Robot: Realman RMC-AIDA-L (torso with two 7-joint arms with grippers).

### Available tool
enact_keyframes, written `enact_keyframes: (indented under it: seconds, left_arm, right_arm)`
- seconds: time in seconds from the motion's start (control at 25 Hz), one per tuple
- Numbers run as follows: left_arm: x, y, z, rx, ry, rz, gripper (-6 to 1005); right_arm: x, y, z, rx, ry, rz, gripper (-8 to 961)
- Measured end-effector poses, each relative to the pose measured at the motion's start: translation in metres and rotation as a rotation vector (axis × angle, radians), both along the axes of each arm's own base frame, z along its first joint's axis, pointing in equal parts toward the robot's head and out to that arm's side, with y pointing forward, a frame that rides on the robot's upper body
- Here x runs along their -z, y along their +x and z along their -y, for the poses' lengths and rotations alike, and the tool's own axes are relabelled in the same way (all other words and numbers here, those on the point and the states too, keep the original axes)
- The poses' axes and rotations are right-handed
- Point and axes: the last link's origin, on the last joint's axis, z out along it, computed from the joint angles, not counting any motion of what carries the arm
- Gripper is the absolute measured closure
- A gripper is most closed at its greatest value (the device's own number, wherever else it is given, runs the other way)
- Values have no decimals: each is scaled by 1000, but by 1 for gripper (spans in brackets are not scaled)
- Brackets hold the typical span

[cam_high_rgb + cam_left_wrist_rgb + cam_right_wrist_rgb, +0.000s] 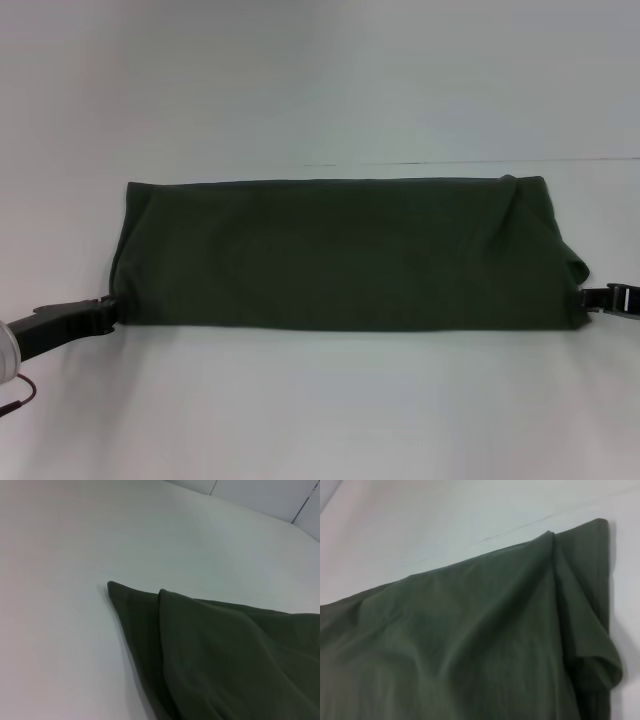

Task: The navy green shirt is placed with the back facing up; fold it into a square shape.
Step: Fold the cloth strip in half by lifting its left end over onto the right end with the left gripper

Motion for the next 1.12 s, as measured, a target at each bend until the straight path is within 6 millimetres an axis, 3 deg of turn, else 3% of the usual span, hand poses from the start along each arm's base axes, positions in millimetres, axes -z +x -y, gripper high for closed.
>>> enact_keyframes:
  seconds: [0.24,0.68,1.12]
  left_arm:
    - [0,0,0,-1,0,0,963]
    - [1,-1,3,-4,-4,6,963]
    - [-8,-2,10,7,-7,38,962]
  right_arm:
    - [3,1,2,0,0,2,840]
    - [1,7,5,11,19,13,955]
    - [-7,14,8,28,42,16,953]
